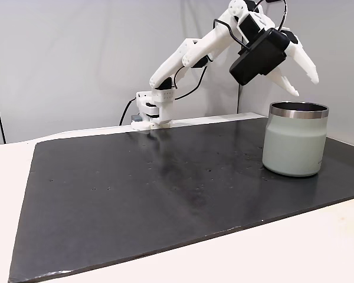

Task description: Grasp a pengrip and put it in the cup.

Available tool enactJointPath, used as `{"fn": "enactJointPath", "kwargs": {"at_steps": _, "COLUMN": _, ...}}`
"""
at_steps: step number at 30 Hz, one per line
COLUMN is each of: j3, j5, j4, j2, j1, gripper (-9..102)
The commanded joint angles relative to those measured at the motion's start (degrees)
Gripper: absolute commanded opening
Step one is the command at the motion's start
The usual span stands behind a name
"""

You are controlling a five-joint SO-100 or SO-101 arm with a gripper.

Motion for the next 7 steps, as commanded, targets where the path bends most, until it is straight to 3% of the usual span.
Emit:
{"fn": "enactJointPath", "kwargs": {"at_steps": 1, "j3": -3.2, "j5": 0.4, "j4": 0.4, "j2": 1.8, "j1": 0.8, "gripper": 17}}
{"fn": "enactJointPath", "kwargs": {"at_steps": 7, "j3": -3.2, "j5": 0.3, "j4": 1.0, "j2": 2.0, "j1": 1.0, "gripper": 17}}
